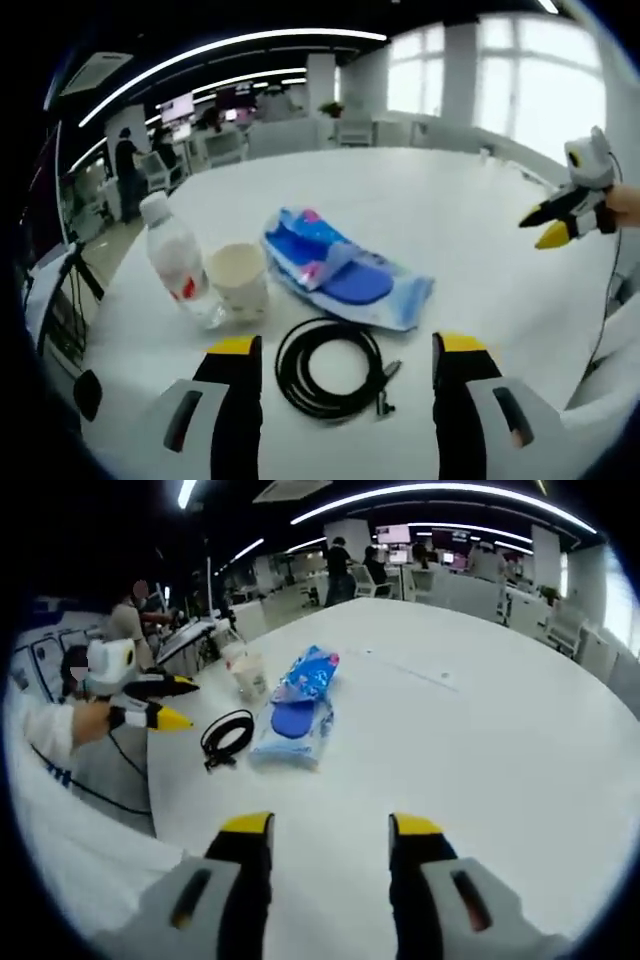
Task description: Arrange the tabletop items into an orderly group along one side of the table until the central work area is clear of visible clutter.
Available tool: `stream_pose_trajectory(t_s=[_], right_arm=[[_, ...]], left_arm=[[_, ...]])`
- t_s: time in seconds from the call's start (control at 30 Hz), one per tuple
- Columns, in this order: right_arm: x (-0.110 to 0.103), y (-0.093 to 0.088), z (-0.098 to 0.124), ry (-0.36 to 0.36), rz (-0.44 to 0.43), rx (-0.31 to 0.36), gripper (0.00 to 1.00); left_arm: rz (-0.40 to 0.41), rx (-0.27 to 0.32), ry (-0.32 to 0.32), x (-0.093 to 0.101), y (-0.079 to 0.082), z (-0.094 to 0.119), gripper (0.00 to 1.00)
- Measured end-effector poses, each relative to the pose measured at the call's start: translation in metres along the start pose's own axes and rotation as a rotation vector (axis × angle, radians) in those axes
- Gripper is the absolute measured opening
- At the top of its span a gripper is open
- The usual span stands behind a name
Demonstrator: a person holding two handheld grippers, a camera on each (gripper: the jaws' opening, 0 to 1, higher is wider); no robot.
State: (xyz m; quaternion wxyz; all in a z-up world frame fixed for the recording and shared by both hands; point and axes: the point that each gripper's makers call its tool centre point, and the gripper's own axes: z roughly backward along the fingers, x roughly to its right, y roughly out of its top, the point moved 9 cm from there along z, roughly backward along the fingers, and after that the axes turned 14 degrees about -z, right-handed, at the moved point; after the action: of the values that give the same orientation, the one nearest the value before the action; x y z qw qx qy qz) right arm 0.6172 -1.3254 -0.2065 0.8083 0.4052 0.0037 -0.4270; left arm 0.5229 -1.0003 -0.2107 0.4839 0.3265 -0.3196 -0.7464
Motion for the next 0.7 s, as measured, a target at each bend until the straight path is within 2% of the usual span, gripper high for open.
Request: stream_pose_trajectory(t_s=[0.17,0.37,0.53,0.7], right_arm=[[0.007,0.000,0.001,-0.006,-0.011,0.000,0.44],[0.017,-0.004,0.003,-0.017,-0.044,-0.003,0.44],[0.024,-0.006,0.003,-0.023,-0.073,-0.008,0.44],[0.027,-0.008,0.000,-0.011,-0.118,-0.003,0.43]], left_arm=[[0.005,0.028,-0.008,0.000,0.018,-0.026,0.60],[-0.030,-0.019,0.009,-0.008,0.027,-0.062,0.56],[-0.025,-0.061,0.019,-0.018,0.030,-0.087,0.53],[-0.048,-0.072,0.025,-0.023,0.033,-0.106,0.48]])
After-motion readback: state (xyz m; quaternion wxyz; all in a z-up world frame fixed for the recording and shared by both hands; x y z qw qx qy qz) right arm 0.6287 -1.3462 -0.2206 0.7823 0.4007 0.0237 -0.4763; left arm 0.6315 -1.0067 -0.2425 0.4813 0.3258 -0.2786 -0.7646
